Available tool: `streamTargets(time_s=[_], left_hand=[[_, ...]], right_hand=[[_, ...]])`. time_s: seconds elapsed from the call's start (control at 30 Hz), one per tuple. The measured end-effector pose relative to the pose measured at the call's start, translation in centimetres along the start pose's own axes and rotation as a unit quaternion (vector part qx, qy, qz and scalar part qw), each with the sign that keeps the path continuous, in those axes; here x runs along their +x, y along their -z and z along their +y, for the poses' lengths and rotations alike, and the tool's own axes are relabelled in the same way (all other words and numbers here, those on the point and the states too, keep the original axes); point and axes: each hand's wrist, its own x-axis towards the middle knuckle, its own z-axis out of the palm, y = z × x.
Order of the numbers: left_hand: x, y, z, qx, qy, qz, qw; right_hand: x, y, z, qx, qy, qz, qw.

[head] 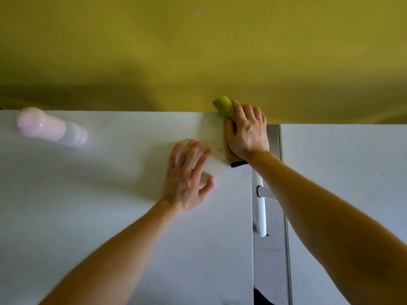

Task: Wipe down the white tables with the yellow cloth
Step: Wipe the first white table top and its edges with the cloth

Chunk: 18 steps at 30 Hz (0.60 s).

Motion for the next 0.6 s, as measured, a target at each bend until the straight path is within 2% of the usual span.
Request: streamTargets(time_s=[0.13,0.23,0.3,0.47,0.6], left_hand=[[-0.2,1.7,-6.0,-0.021,-0.064,0.000,0.998],[-2.2,2.8,-12.7,0.025,-0.014,0.038,0.999],[-3.7,3.3,-14.9,0.029,0.004,0.025,0.999],[-3.6,3.5,-14.9,0.003,0.023,0.004,1.000],[-3.5,3.6,-14.8,-0.016,0.016,0.005,1.000]], right_hand=[[1.7,-0.1,0.1,-0.066,0.011,-0.037,0.997],[3.4,-0.3,-1.6,-0.120,0.026,-0.056,0.991],[3.9,-1.3,-4.4,-0.129,0.040,-0.071,0.988],[5.2,-6.9,-15.9,-0.066,0.080,-0.082,0.991],[5.7,-7.9,-17.9,-0.031,0.080,-0.051,0.995]])
